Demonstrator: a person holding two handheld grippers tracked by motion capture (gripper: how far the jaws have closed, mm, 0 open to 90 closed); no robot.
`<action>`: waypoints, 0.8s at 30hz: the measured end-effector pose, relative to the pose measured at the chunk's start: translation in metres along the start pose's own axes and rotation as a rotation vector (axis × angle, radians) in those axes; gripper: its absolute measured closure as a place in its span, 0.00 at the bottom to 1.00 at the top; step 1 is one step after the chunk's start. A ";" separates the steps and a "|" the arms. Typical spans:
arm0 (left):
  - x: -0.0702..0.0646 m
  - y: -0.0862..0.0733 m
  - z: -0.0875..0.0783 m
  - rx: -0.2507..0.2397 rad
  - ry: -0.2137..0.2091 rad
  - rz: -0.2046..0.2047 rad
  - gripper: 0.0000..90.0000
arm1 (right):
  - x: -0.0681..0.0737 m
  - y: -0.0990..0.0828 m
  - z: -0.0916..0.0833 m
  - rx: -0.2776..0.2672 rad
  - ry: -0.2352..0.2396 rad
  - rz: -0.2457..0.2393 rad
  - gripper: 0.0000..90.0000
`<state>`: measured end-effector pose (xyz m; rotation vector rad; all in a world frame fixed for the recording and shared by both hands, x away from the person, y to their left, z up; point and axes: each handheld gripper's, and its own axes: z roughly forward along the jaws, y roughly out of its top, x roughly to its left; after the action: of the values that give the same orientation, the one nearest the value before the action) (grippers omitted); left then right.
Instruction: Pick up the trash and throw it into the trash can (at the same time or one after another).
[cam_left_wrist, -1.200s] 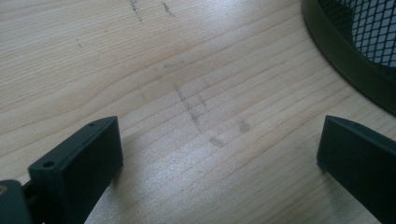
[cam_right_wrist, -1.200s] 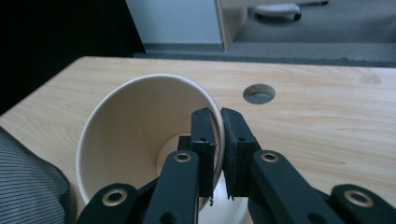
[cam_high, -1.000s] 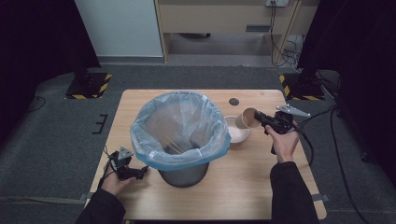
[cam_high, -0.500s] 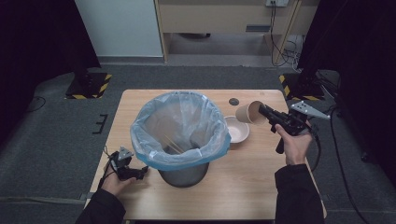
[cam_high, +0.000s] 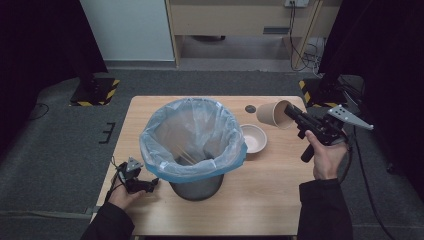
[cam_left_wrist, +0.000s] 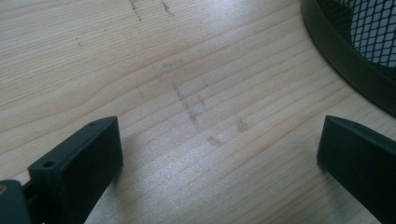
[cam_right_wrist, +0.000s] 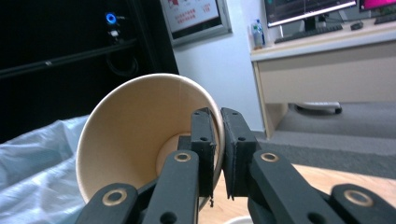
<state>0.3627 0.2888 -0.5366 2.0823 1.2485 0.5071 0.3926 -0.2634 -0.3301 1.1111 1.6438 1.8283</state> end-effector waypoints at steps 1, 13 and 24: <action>0.000 0.000 0.000 0.000 0.000 0.000 0.00 | 0.002 0.003 -0.002 -0.010 0.004 -0.004 0.94; 0.000 0.000 0.000 0.000 0.000 0.000 0.00 | 0.018 0.020 -0.013 -0.080 0.055 -0.023 0.94; 0.000 0.000 0.000 0.000 0.000 0.000 0.00 | 0.037 0.030 -0.017 -0.133 0.139 -0.029 0.94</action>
<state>0.3627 0.2888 -0.5366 2.0826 1.2485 0.5067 0.3632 -0.2517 -0.2903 0.9179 1.5782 2.0035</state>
